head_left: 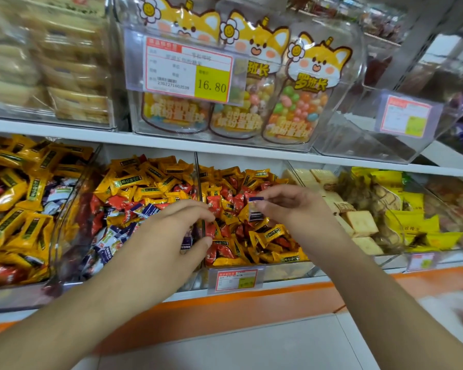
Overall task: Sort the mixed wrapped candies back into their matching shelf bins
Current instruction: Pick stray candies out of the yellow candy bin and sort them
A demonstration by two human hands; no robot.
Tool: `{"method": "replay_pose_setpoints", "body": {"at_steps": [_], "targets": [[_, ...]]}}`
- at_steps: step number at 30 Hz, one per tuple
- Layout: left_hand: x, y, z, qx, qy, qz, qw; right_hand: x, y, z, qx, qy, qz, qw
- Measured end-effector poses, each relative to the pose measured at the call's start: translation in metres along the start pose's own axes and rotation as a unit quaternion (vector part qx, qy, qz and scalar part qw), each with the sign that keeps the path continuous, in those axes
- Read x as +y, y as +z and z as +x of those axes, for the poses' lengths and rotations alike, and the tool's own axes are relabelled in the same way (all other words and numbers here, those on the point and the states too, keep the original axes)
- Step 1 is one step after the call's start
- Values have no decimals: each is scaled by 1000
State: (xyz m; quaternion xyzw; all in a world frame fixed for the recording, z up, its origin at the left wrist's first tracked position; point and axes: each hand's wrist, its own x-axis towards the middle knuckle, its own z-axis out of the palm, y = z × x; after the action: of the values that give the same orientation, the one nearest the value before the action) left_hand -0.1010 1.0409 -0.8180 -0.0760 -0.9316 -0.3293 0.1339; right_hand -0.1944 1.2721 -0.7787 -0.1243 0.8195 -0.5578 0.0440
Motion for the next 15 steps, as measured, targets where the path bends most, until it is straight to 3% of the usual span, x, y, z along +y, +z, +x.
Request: {"method": "replay_pose_setpoints", "body": {"at_steps": [6,8,11,13,15], "targets": [[13,-17,-3,23,-91,-204,975,-26,45,-25,-91,-24,39,995],[6,-18,-3,49,-100,-146,983,-29,42,-23,-83,-23,21,996],[-10,-22,-2,76,-106,-4,991,-11,22,-7,14,-14,-71,997],[-18,-22,-1,50,-87,73,992,8,15,2,39,-26,-166,985],[-19,-21,-1,6,-51,92,994,23,16,8,15,-43,-234,971]]}}
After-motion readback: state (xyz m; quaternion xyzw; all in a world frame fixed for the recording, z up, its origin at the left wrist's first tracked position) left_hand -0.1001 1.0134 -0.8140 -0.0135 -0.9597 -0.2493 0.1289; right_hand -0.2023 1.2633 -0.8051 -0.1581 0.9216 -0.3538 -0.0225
